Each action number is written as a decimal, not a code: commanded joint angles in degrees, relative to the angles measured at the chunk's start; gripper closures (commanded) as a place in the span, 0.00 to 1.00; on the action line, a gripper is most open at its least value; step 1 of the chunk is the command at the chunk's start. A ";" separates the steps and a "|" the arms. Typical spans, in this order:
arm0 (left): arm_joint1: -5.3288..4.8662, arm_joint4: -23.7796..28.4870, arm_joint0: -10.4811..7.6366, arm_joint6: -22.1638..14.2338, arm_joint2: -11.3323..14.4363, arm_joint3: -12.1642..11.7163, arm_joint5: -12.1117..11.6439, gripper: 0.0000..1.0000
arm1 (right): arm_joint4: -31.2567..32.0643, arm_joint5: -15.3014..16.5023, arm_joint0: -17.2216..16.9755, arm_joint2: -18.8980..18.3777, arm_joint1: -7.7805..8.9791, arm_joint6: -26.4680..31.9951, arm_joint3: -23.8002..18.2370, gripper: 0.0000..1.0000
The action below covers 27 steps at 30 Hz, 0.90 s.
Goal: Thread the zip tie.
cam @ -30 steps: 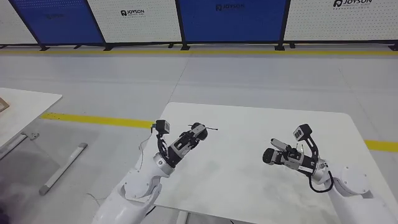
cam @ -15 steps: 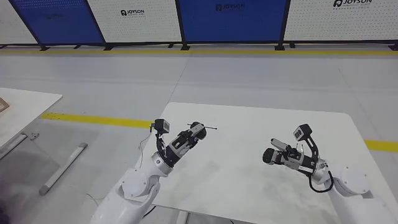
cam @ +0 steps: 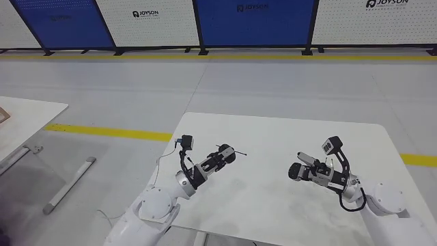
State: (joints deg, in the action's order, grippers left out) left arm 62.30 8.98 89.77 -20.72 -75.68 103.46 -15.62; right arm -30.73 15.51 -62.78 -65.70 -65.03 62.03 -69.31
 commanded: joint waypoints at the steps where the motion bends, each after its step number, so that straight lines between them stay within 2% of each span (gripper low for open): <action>1: 0.00 0.00 0.00 -0.01 0.00 0.00 0.01 1.00 | 0.00 0.00 0.00 0.00 0.00 0.00 0.00 0.00; 13: 0.04 -0.07 -0.05 0.26 0.17 0.14 0.11 1.00 | 0.00 0.00 0.00 0.00 0.00 0.00 0.00 0.00; 18: 0.06 -4.92 0.30 3.56 0.02 -0.27 1.06 1.00 | 0.00 0.00 0.00 0.00 0.00 0.00 0.00 0.00; 21: 0.05 -8.06 0.13 3.28 0.91 -1.58 1.78 1.00 | 0.00 0.00 0.00 0.00 0.00 0.00 0.00 0.00; 27: 0.06 -8.36 0.12 3.35 1.02 -1.84 1.64 1.00 | 0.00 0.00 0.00 0.00 0.00 0.00 0.00 0.00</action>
State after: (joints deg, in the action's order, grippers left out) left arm 62.36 0.61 89.89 -17.37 -74.65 101.61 -13.99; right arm -30.73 15.51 -62.78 -65.70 -65.03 62.03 -69.31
